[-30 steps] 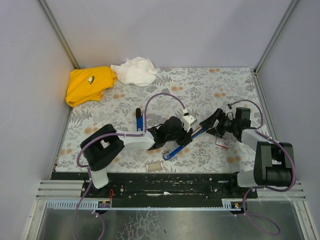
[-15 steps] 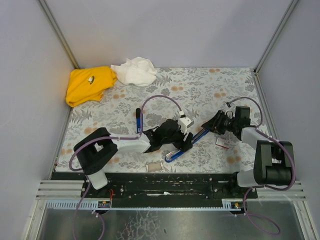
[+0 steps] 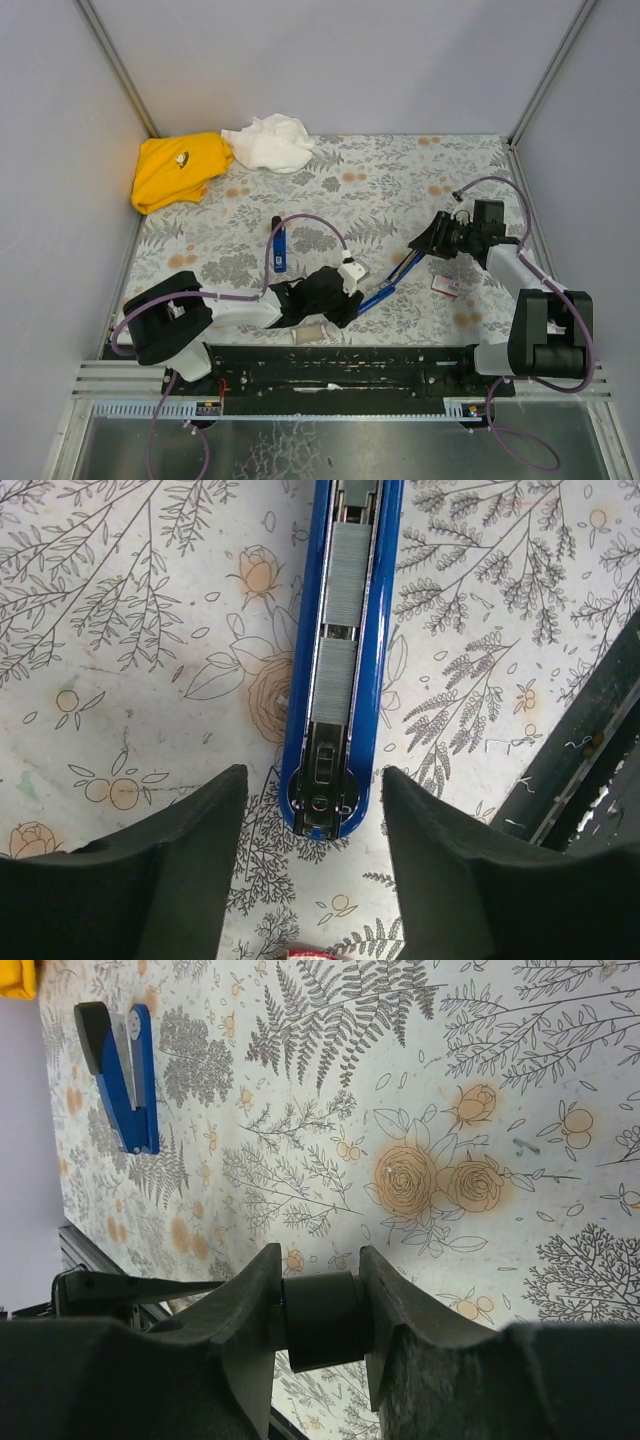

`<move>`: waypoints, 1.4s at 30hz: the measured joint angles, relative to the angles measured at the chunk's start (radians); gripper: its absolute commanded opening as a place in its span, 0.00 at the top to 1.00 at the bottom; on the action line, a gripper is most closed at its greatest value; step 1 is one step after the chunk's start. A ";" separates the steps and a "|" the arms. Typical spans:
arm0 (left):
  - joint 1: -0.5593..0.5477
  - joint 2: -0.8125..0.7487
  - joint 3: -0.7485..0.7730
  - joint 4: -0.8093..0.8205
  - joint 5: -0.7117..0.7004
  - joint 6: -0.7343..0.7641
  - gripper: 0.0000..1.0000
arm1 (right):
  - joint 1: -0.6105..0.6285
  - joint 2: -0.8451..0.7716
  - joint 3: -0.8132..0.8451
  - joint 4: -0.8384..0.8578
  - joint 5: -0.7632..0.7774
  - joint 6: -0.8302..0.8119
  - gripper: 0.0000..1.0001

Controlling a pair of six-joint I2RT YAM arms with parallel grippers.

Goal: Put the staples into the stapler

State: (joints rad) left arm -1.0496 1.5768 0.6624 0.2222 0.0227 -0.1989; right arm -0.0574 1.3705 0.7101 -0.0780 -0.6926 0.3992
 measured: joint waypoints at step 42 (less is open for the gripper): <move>-0.031 -0.069 -0.012 0.009 -0.045 -0.029 0.21 | 0.207 -0.262 -0.053 -0.003 -0.026 0.203 0.11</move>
State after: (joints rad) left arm -1.0801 1.5074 0.6506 0.2310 -0.0219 -0.2283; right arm 0.1497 1.1088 0.6575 -0.0811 -0.7185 0.6025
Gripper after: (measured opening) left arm 0.721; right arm 0.889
